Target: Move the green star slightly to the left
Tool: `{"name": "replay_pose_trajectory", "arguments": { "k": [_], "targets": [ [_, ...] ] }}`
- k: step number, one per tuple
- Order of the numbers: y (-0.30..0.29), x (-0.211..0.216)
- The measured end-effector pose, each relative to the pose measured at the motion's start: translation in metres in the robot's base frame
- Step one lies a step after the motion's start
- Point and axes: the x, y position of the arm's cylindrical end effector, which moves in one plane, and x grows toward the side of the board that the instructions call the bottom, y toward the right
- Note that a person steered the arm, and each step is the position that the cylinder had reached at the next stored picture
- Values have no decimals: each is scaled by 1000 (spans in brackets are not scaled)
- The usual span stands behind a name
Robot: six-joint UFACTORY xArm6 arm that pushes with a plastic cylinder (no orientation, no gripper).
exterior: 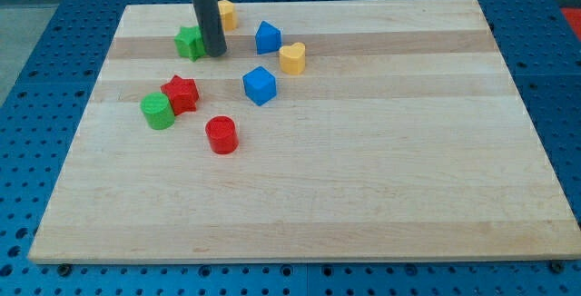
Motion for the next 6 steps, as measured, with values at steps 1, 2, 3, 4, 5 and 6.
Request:
{"name": "replay_pose_trajectory", "arguments": {
  "k": [1,2,3,4,5,6],
  "targets": [
    [-16,-5],
    [-23,-5],
    [-12,-7],
    [-10,-23],
    [-26,-30],
    [-38,-31]
  ]
}}
